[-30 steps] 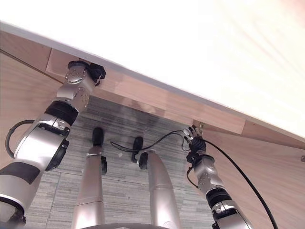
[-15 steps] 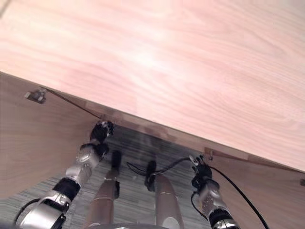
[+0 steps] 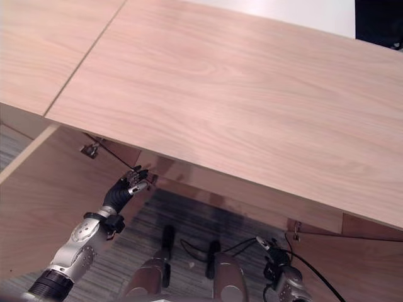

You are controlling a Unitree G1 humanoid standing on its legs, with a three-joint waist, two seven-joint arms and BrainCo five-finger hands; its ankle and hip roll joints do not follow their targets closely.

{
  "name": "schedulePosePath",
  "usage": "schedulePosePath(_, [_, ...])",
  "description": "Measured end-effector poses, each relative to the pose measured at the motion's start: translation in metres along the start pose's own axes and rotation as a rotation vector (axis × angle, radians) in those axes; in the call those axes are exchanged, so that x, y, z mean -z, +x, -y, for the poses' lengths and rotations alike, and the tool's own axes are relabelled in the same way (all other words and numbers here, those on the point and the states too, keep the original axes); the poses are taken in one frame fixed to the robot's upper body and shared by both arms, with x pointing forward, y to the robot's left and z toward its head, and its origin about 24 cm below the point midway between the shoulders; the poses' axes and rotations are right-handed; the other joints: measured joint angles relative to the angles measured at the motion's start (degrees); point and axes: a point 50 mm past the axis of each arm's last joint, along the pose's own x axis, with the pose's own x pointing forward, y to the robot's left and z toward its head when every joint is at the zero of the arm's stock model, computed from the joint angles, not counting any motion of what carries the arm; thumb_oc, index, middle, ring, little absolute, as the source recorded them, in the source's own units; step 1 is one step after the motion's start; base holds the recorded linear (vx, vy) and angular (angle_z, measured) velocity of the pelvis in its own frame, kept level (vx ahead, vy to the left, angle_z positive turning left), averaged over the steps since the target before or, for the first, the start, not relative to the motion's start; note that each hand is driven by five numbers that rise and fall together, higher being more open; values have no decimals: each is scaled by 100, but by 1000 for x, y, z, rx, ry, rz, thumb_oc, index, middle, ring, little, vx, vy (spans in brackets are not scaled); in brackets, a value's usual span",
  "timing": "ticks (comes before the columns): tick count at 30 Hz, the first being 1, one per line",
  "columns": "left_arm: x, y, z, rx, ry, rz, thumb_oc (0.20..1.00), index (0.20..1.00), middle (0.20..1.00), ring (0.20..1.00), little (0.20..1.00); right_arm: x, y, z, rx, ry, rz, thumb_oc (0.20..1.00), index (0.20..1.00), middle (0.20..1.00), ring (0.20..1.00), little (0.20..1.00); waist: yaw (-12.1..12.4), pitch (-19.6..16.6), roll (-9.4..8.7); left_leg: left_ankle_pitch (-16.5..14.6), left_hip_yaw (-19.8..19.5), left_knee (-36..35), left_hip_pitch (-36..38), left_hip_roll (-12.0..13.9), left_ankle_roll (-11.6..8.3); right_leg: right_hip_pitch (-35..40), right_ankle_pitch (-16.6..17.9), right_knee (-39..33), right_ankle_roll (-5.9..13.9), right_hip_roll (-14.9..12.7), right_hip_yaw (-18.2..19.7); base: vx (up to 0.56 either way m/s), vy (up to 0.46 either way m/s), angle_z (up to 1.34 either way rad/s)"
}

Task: Put the empty folder in the office cabinet

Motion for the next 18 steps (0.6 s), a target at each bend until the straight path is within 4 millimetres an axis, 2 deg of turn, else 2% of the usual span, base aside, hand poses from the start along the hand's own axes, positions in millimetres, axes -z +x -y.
schedulePosePath(5, [28, -22, -15, -61, 59, -111, 1000, 1000, 1000, 1000, 1000, 8, -2, 2, -6, -58, -41, 1000, 1000, 1000, 1000, 1000, 40, -167, 178, -4, -6, -129, 410, 72, -9, 473, 13, -242, 17, 107, -16, 59, -74, 2])
schedulePosePath(6, [50, -30, -28, -130, 83, -207, 1000, 1000, 1000, 1000, 1000, 9, -2, 3, -10, -91, -46, 1000, 1000, 1000, 1000, 1000, 57, -242, 235, -2, -37, -158, 555, 103, -11, 692, 16, -355, 19, 171, -23, 18, -74, 8])
schedulePosePath(7, [63, -38, -34, -172, 85, -264, 1000, 1000, 1000, 1000, 1000, 10, -3, 3, -10, -103, -52, 1000, 1000, 1000, 1000, 1000, 71, -325, 246, -2, -56, -185, 624, 117, -12, 758, 16, -384, 19, 188, -32, 11, -64, 12])
schedulePosePath(11, [101, -67, -45, -248, 139, -460, 1000, 1000, 1000, 1000, 1000, 11, -4, 7, -7, -185, -64, 1000, 1000, 1000, 1000, 1000, 201, -537, 305, 70, -277, -213, 635, 188, -116, 927, -1, -539, -4, 311, -166, -48, -66, 26])
schedulePosePath(13, [127, -76, -47, -312, 132, -564, 1000, 1000, 1000, 1000, 1000, 14, -4, 12, 15, -222, -90, 1000, 1000, 1000, 1000, 1000, 307, -571, 353, 237, -458, -208, 561, 208, -359, 975, -12, -603, -20, 374, -313, -104, -51, 50])
schedulePosePath(15, [149, -88, -44, -353, 121, -678, 1000, 1000, 1000, 1000, 1000, 13, -3, 12, 12, -270, -99, 1000, 1000, 1000, 1000, 1000, 359, -571, 335, 555, -512, -214, 342, 214, -773, 892, -35, -648, -121, 371, -472, -145, -13, 55])
schedulePosePath(16, [154, -90, -42, -360, 118, -699, 1000, 1000, 1000, 1000, 1000, 13, -3, 11, 13, -280, -102, 1000, 1000, 1000, 1000, 1000, 376, -583, 302, 664, -480, -235, 265, 213, -836, 849, 6, -652, -252, 352, -538, -164, 22, 36])
schedulePosePath(17, [162, -97, -39, -373, 102, -740, 1000, 1000, 1000, 1000, 1000, 13, -3, 11, 11, -313, -105, 1000, 1000, 1000, 1000, 1000, 405, -536, 179, 304, 45, -164, 225, 231, -779, 815, 246, -713, -635, 187, -934, -167, 47, 52])
schedulePosePath(18, [167, -103, -38, -374, 102, -786, 1000, 1000, 1000, 1000, 1000, 18, -4, 9, 7, -325, -119, 1000, 1000, 1000, 1000, 1000, 361, -574, -127, -176, 1086, 614, 123, 251, -194, 933, 497, -1014, -683, -42, -1097, -152, 71, 63])
